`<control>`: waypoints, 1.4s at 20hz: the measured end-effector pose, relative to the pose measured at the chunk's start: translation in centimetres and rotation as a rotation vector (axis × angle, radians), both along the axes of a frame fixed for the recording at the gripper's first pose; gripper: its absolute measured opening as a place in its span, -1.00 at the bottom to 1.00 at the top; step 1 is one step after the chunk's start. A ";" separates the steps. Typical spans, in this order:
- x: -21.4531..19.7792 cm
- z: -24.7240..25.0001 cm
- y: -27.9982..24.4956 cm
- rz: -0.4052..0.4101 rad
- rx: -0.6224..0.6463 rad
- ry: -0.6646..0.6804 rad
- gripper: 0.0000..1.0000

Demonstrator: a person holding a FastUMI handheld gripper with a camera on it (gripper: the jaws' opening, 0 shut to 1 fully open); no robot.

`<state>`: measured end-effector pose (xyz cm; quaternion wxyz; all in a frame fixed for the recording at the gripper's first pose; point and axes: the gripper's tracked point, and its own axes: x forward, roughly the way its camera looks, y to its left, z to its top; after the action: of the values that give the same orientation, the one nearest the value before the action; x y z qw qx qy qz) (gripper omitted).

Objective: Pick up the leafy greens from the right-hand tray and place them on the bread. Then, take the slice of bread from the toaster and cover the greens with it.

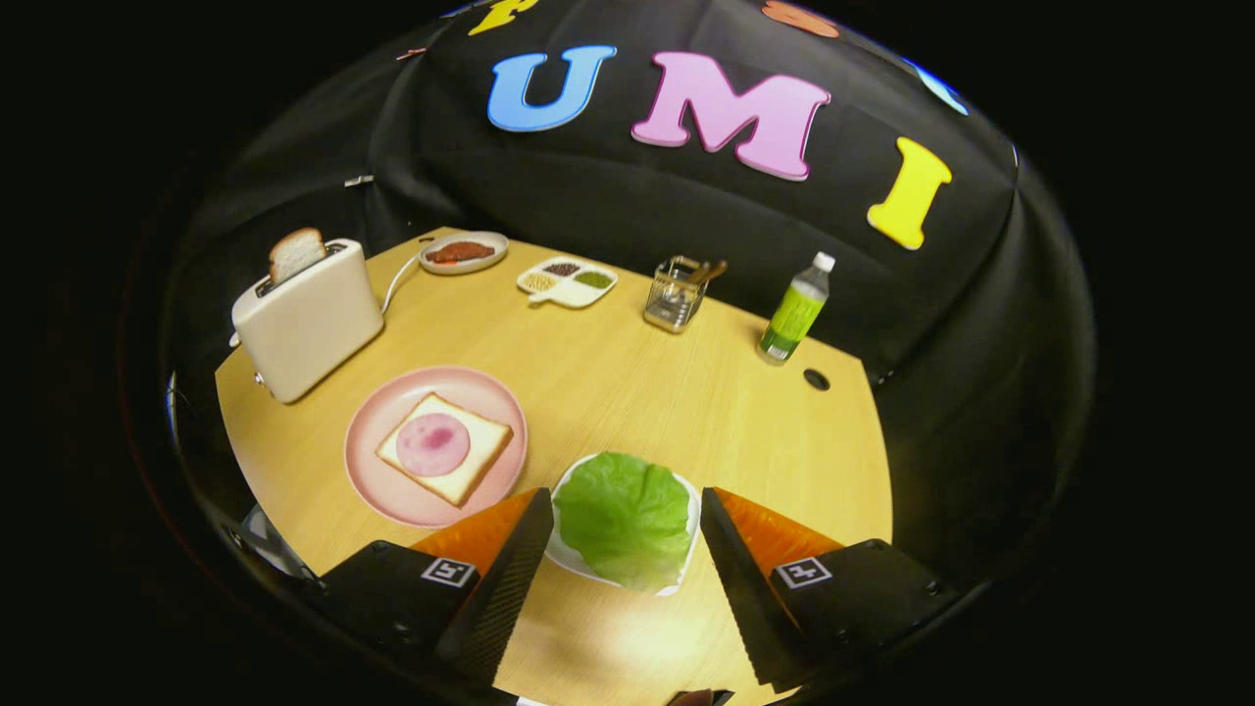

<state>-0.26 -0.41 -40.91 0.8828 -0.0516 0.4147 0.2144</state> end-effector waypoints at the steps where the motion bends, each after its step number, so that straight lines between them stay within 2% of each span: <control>1: 0.1 -1.6 0.1 0.004 -0.003 0.031 0.87; 4: 0.4 -6.2 0.2 0.014 -0.016 0.127 0.87; 7: 0.7 -9.7 0.3 0.019 -0.015 0.204 0.80; 14: 1.5 -11.5 0.8 -0.010 0.038 0.281 0.62; 17: 1.1 -11.5 0.6 -0.011 0.018 0.284 -0.65; 18: 1.2 -11.6 0.5 -0.003 0.004 0.279 -0.81; 21: 0.8 -10.4 0.8 0.010 0.000 0.262 -0.86; 25: 1.1 -6.5 0.9 -0.024 0.055 0.212 -0.86; 28: 1.3 -3.0 1.6 -0.012 0.078 0.175 -0.86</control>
<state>1.02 1.20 -43.95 0.8458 0.0042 0.4818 0.2289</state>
